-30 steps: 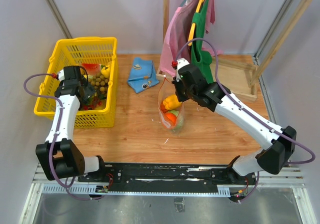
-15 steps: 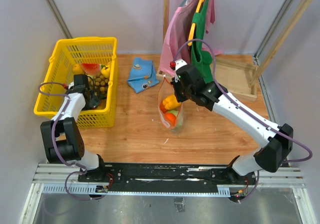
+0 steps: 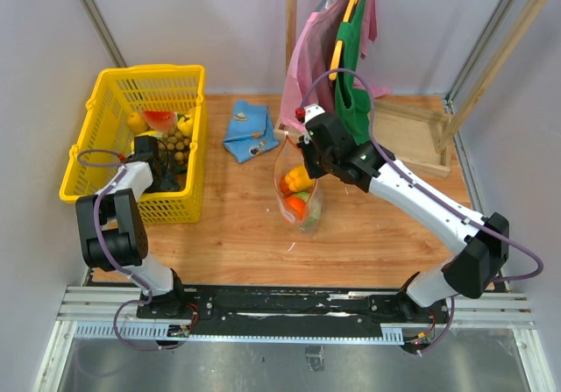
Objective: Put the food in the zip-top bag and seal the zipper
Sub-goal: Pick up the fake fruit from the bin.
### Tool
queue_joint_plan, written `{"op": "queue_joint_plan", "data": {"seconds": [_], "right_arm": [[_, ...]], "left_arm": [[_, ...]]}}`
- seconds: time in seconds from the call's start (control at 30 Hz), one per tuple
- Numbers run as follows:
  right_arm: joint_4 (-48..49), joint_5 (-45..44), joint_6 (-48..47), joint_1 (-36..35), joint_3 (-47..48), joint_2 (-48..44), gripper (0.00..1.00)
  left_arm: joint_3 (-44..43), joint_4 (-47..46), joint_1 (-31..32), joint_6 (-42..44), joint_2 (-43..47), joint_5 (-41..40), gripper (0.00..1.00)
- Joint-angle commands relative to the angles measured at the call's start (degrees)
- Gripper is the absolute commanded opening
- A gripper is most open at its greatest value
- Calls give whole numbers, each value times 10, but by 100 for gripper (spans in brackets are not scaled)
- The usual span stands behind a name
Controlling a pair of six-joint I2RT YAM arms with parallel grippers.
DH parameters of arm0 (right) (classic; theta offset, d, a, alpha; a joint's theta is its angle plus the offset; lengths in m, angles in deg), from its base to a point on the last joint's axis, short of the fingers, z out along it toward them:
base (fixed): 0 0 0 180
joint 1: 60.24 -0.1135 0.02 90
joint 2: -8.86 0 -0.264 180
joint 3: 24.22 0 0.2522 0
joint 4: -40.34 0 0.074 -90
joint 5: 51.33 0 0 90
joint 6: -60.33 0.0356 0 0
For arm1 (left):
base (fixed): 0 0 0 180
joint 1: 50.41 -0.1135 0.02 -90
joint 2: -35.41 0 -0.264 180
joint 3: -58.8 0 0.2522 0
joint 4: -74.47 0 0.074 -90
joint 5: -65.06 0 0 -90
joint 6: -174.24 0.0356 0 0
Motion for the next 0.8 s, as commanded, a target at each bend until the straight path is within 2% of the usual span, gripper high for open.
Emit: {"op": "queue_joint_plan", "data": {"seconds": [0.0,0.13,0.23,0.43,0.77], "right_arm": [[-1,-3,-2,7,23,6,1],[-3,-5,-2,7,26,8,1],[-4,-7,-2,7,29,9,1],[1,-7,-1,7,24,4,1],[18,-14,-7,7,-2,-11,1]], "left_arm": [[11,-20,-2,-8,-13,100,81],[7,-18,-2,-4,4,141,72],[1,-14,-2,-1,25,171,69],[-15,-2,-2,9,58,195,68],[3,6,-2,22,22,169,71]]}}
